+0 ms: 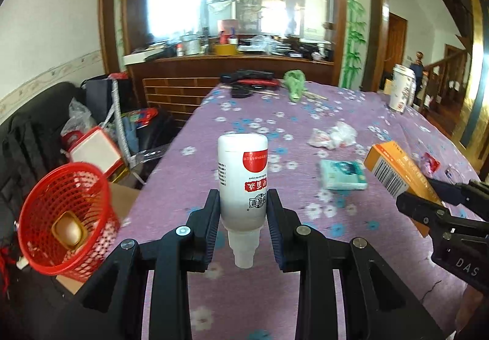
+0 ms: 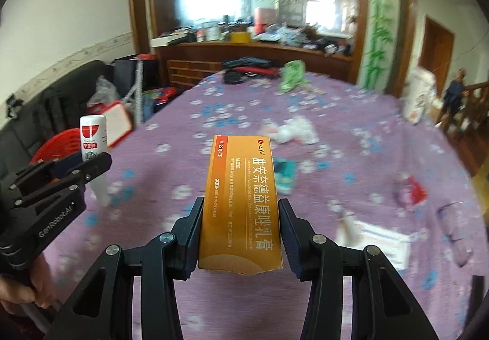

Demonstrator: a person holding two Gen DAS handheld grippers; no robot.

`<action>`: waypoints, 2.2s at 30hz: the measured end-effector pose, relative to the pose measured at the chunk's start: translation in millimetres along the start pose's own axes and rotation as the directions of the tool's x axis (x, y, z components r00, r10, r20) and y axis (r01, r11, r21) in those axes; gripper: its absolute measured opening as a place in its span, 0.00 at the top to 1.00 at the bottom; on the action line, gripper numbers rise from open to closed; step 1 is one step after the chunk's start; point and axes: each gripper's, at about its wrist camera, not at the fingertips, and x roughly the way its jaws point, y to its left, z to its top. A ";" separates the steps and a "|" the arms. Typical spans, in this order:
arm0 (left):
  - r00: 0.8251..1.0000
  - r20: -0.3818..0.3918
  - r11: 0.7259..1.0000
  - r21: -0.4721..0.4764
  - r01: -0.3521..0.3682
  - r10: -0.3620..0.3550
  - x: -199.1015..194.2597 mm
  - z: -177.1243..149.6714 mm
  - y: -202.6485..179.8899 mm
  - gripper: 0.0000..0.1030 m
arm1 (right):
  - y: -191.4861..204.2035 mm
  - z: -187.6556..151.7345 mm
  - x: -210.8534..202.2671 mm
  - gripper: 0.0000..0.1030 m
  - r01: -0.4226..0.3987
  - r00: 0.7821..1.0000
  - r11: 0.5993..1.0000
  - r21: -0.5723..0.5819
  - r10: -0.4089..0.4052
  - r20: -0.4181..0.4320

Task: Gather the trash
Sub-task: 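Open both tools over the red basket to drop the box and bottle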

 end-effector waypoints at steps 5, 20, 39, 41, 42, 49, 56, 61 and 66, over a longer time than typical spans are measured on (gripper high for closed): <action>0.999 0.006 0.997 -0.066 -0.050 0.051 -10.1 -0.9 46.0 0.72 | 30.5 12.5 11.8 0.52 -0.111 0.993 0.994 0.004 0.111 -0.036; 0.970 -0.057 0.930 -0.275 -0.244 0.238 -16.3 -23.2 206.9 0.72 | 158.6 55.5 58.1 0.51 -0.347 0.931 0.936 -0.067 0.334 -0.145; 0.957 -0.082 0.904 -0.314 -0.291 0.279 -9.9 -23.3 265.8 0.62 | 284.7 104.4 118.5 0.48 -0.464 0.878 0.880 -0.107 0.441 -0.185; 0.957 -0.071 0.898 -0.333 -0.288 0.280 -12.4 -23.2 269.0 0.45 | 283.3 107.7 121.1 0.47 -0.462 0.879 0.882 -0.098 0.440 -0.186; 0.956 -0.065 0.896 -0.336 -0.290 0.285 -13.8 -22.8 269.1 0.42 | 279.6 108.3 120.4 0.47 -0.467 0.876 0.880 -0.090 0.445 -0.185; 0.968 -0.044 0.912 -0.327 -0.249 0.248 -18.5 -21.2 252.7 0.42 | 238.0 98.8 101.0 0.46 -0.427 0.898 0.902 -0.060 0.415 -0.143; 0.984 -0.028 0.957 -0.229 -0.178 0.176 -11.1 -13.4 193.7 0.41 | 175.5 74.3 87.4 0.46 -0.366 0.919 0.931 0.009 0.363 -0.152; 0.991 -0.035 0.977 -0.165 -0.133 0.129 -5.4 -10.5 148.7 0.41 | 124.1 56.3 70.6 0.46 -0.318 0.936 0.946 0.060 0.324 -0.137; 0.995 -0.039 0.992 -0.089 -0.091 0.088 -4.2 -5.3 100.8 0.40 | 64.1 40.6 48.0 0.46 -0.256 0.958 0.959 0.123 0.268 -0.098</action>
